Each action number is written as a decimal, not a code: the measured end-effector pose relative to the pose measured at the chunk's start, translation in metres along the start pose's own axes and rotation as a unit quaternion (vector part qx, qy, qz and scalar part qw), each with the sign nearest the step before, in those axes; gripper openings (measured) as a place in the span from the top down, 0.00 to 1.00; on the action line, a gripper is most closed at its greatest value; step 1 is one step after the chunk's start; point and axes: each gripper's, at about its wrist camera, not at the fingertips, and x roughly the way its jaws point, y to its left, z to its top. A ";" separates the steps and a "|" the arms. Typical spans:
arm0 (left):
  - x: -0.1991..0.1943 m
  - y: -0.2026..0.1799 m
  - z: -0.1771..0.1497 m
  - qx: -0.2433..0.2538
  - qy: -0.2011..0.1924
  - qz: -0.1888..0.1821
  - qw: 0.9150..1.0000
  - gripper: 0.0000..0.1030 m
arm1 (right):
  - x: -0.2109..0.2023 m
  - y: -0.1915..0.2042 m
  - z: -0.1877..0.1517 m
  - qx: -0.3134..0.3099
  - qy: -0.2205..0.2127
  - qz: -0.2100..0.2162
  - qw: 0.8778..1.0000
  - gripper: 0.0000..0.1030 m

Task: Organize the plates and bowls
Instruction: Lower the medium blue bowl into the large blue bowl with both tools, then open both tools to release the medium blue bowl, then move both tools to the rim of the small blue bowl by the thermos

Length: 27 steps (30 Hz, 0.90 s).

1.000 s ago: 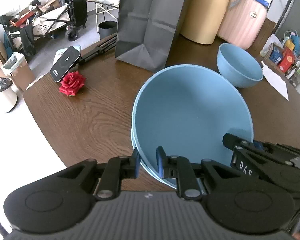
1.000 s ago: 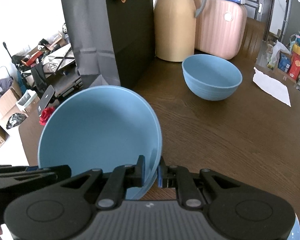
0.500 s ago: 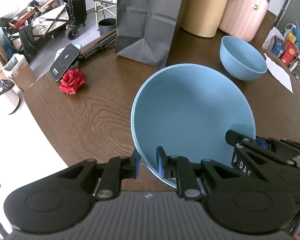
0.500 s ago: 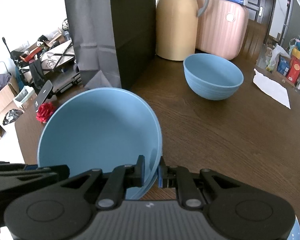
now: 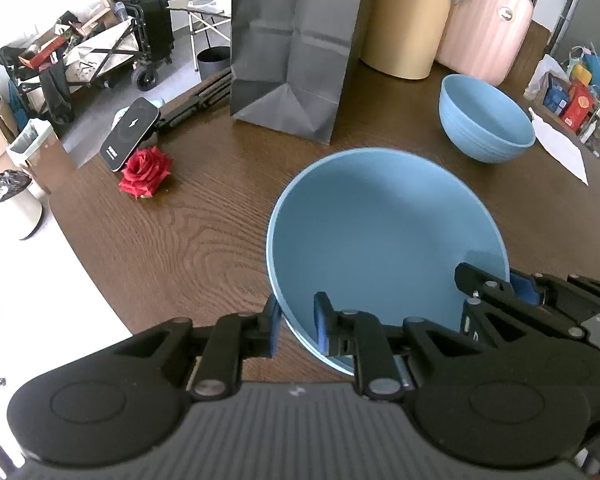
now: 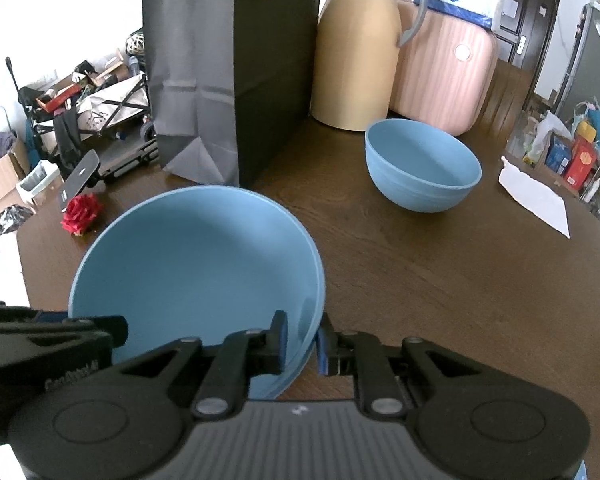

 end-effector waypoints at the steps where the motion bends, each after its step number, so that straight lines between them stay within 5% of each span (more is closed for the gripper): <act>1: 0.000 0.000 0.000 -0.001 0.000 0.000 1.000 0.81 | 0.000 0.000 0.000 0.000 -0.001 -0.001 1.000 0.86; 10: -0.001 0.006 0.000 -0.010 -0.006 -0.013 1.000 0.79 | -0.002 -0.010 -0.001 0.017 -0.005 0.011 1.000 0.80; 15: -0.006 0.013 -0.001 -0.020 -0.012 -0.021 1.000 0.60 | -0.010 -0.019 -0.002 0.030 -0.017 0.019 0.999 0.44; 19: -0.014 0.021 0.000 -0.027 -0.023 -0.027 0.999 0.41 | -0.017 -0.028 -0.002 0.043 -0.022 0.031 0.998 0.35; 21: -0.020 0.026 0.000 -0.032 -0.032 -0.030 0.999 0.29 | -0.023 -0.035 -0.002 0.050 -0.027 0.041 0.998 0.14; 27: -0.034 0.037 0.002 -0.050 -0.054 -0.037 0.997 0.00 | -0.035 -0.051 -0.005 0.073 -0.034 0.055 0.995 0.00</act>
